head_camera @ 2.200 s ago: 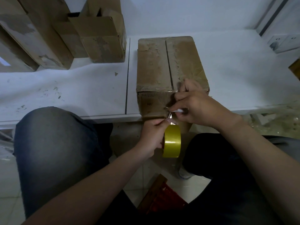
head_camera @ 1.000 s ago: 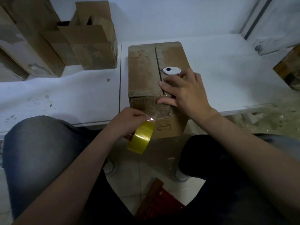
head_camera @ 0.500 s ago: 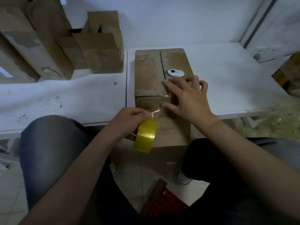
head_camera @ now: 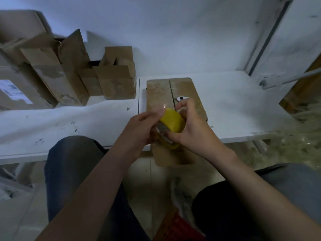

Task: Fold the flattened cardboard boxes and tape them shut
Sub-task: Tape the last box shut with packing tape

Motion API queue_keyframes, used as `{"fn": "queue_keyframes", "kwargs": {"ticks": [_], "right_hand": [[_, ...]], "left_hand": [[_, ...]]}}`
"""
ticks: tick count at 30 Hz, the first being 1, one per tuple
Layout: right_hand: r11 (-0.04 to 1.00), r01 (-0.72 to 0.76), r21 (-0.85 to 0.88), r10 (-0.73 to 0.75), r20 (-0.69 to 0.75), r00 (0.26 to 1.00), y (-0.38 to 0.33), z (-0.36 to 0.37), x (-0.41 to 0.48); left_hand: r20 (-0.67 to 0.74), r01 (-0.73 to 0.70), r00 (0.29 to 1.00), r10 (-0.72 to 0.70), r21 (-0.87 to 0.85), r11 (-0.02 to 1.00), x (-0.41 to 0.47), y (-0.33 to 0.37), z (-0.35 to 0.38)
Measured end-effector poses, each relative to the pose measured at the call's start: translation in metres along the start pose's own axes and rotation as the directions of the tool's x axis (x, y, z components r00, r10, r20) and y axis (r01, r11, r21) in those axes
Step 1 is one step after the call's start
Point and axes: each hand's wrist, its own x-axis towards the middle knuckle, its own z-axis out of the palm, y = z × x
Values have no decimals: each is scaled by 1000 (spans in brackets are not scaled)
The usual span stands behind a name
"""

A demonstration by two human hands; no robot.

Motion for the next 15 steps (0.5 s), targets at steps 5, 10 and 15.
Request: {"fn": "queue_keyframes", "kwargs": {"ticks": [5,10,15], "right_hand": [[982,137,-130,-129,62,990,3,-25,3],[935,246,-256,-209,164,964,12,-53,10],[961,272,-54,-263,128,956,21,-75,13]], "left_hand": [[-166,-33,985,44,67,997,5,2,19],[-257,-90,957,138,189,978,17,8,21],[-322,-110,934,158,163,980,20,4,15]]}}
